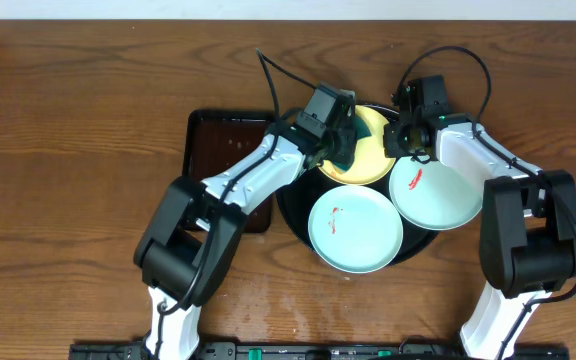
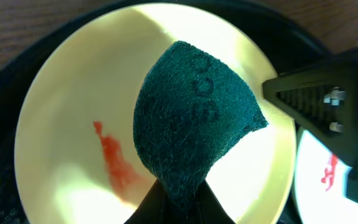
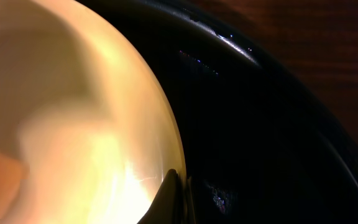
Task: Clean dirty plates on tray and stack at the side
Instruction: 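Wipe the yellow plate with the sponge in the left gripper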
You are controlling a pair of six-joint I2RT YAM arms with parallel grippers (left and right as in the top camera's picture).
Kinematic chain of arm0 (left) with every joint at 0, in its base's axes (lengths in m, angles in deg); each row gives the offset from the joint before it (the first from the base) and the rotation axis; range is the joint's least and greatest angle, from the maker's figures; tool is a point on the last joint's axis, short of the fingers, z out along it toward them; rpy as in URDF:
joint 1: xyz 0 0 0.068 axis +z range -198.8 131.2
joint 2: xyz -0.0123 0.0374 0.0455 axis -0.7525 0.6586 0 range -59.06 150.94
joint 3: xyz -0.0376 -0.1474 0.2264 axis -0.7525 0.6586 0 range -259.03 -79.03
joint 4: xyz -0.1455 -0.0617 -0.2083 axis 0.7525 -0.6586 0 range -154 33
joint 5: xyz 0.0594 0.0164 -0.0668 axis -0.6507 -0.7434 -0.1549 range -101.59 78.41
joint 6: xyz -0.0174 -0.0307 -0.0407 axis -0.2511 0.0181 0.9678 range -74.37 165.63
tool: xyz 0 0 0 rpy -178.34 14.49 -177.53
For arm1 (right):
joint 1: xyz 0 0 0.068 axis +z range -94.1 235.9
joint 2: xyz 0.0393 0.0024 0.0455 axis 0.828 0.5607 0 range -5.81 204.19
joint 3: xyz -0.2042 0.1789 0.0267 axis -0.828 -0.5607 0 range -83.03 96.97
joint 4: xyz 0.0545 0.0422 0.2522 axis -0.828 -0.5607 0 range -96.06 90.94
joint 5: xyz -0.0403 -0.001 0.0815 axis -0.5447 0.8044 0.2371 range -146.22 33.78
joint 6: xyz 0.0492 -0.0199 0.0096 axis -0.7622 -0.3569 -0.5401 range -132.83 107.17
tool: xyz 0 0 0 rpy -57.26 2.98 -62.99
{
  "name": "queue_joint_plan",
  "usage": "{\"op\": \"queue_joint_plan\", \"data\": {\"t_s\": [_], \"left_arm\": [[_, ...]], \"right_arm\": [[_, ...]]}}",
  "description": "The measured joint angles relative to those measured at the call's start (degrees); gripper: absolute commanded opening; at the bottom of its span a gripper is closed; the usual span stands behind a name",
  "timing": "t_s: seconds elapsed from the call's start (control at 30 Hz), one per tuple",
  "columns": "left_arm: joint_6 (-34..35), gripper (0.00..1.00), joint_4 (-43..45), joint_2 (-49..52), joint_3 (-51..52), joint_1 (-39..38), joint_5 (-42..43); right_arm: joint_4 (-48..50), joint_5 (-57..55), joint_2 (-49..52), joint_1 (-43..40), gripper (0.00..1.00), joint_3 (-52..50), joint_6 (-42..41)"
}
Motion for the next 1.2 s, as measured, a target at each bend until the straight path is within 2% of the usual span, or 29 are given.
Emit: {"op": "queue_joint_plan", "data": {"t_s": [0.57,0.87,1.2], "left_arm": [[-1.25,0.08,3.26,4.26,0.00,0.00,-0.28],[-4.76,0.07,4.68,4.28,0.00,-0.07,-4.13],[-5.46,0.07,8.76,5.79,0.00,-0.11,-8.09]], "right_arm": [[0.02,0.00,0.00,0.00,0.01,0.00,0.00],[0.02,0.00,0.00,0.00,0.01,0.00,0.00],[0.02,0.00,0.00,0.00,0.01,0.00,0.00]]}}
